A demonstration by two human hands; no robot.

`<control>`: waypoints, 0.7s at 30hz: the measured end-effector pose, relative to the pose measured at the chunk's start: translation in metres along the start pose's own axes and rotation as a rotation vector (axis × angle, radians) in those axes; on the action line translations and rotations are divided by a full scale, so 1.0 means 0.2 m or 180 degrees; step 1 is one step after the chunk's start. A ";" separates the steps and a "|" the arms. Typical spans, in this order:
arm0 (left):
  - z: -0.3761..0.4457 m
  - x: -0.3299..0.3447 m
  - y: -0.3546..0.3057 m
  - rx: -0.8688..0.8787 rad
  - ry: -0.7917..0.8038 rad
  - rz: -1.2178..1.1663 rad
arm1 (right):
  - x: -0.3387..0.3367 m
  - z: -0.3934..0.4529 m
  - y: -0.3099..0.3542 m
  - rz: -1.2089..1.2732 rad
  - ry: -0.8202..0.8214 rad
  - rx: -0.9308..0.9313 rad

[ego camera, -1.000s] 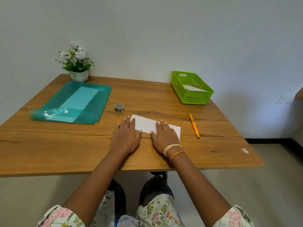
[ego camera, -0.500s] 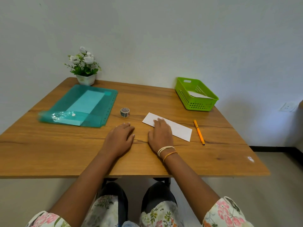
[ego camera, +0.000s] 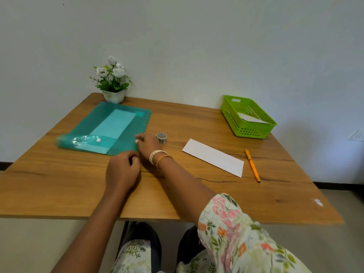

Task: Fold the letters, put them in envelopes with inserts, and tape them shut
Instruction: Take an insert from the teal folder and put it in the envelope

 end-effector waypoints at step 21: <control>0.01 -0.06 0.00 0.0119 -0.0600 0.0603 | -0.16 0.03 -0.11 -0.1044 0.0416 0.0177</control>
Point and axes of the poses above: each hand's wrist, its own z-axis towards the middle knuckle, its own x-axis out of the palm, y = z × x, the point moved 10 cm from there along z, towards the middle knuckle, and after that the axes turned 1 degree about y, right-handed, at the moved point
